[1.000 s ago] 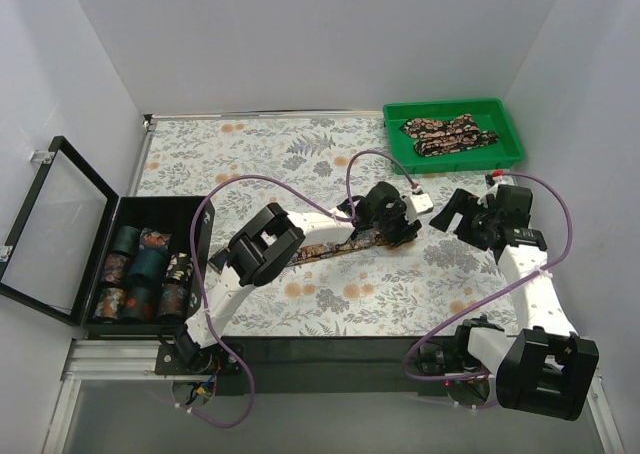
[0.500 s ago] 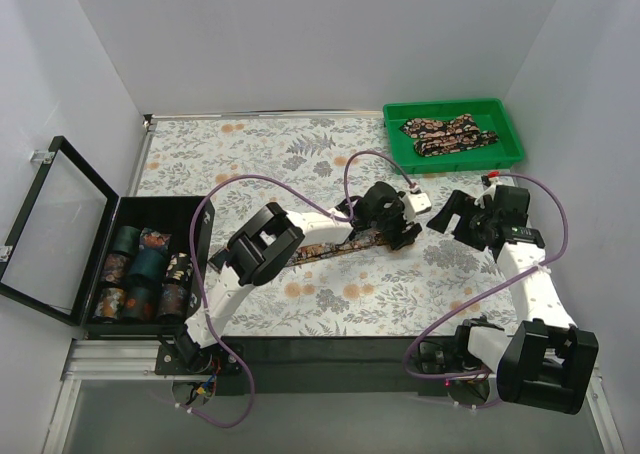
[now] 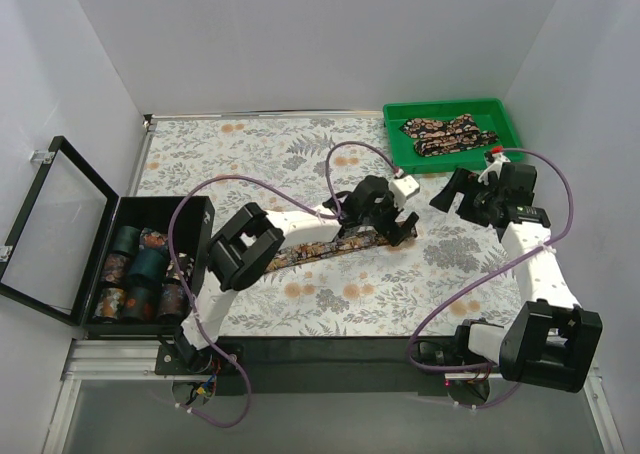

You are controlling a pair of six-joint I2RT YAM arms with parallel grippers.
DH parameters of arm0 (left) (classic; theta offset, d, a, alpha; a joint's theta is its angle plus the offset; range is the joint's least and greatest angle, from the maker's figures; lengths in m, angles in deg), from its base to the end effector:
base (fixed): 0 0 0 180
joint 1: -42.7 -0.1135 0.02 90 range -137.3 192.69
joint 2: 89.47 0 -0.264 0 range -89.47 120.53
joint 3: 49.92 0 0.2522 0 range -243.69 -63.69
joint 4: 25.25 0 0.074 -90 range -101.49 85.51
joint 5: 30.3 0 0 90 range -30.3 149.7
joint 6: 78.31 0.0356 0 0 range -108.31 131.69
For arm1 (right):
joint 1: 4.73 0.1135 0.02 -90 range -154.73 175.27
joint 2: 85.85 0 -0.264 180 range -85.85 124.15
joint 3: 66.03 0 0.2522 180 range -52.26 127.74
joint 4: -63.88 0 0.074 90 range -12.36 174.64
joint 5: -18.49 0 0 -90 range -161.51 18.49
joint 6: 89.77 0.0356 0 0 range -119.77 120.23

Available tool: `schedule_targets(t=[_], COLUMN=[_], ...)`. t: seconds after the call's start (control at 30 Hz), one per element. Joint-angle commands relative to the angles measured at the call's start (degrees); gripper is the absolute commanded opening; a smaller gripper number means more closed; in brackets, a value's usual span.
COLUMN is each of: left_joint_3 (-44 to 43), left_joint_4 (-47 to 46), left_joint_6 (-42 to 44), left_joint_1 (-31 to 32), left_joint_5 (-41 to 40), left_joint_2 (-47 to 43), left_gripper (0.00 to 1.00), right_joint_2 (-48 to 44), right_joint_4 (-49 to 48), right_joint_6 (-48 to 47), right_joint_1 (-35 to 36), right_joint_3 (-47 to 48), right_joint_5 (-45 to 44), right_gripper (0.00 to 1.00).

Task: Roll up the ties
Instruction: Roll the tie

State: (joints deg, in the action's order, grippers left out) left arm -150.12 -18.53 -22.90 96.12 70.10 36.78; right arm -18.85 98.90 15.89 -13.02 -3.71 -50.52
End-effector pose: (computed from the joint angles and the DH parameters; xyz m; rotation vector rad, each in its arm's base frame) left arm 0.2894 -0.4008 0.1566 0.4963 2.2845 -1.0378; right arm 0.2499 -0.0235 0.2674 0.2748 2.2366 0.4828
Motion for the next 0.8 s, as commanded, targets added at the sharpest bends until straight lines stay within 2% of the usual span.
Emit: schedule_targets(t=[0.0,0.13,0.2,0.23,0.27,0.37,0.4,0.47,0.63,0.73,0.77], left_joint_3=[2.4,5.48,5.4,5.92,6.36,7.77,7.68,6.99,4.08,2.5,1.98], left_joint_4=[-0.07,4.21,7.21,8.88,9.16,9.33,9.42,9.6,10.3,10.3,10.3], left_joint_6=[-7.76,-14.95,-18.22,-22.76,-24.54,-33.13,-34.57,-37.99,-40.47,-40.73,-40.73], left_joint_1=[-0.78,-0.78,-0.78,-0.7,-0.78,-0.69,-0.69,-0.69,-0.69,-0.7,-0.69], left_joint_5=[-4.23,-7.48,-8.19,-8.72,-8.46,-6.79,-6.18,-3.47,-0.64,-0.81,-0.81], left_joint_2=[-10.93,-16.9,-17.97,-18.76,-19.11,-19.38,-18.95,-17.02,-13.23,-11.39,-10.86], left_gripper=[0.95,0.95,0.92,0.89,0.84,0.75,0.64,0.54,0.29,0.19,0.18], right_joint_2=[1.46,4.45,7.08,7.96,9.62,11.65,12.18,13.67,16.49,16.93,17.8], right_joint_4=[-1.83,-2.8,-4.02,-4.73,-6.82,-9.99,-11.75,-13.69,-20.01,-23.09,-23.36], right_joint_6=[-1.86,-3.09,-2.57,-1.52,-1.08,0.51,0.77,1.12,2.7,2.97,3.06], right_joint_1=[-0.32,-0.49,-0.58,-0.58,-0.58,-0.58,-0.58,-0.58,-0.5,-0.49,-0.49], right_joint_3=[2.95,3.82,4.18,4.18,4.01,2.16,1.55,-0.29,-5.12,-6.54,-6.72], right_joint_5=[1.59,4.66,8.26,9.84,12.64,13.9,14.07,15.47,18.2,17.77,18.2], right_gripper=[0.79,0.79,0.77,0.77,0.75,0.75,0.75,0.74,0.72,0.71,0.71])
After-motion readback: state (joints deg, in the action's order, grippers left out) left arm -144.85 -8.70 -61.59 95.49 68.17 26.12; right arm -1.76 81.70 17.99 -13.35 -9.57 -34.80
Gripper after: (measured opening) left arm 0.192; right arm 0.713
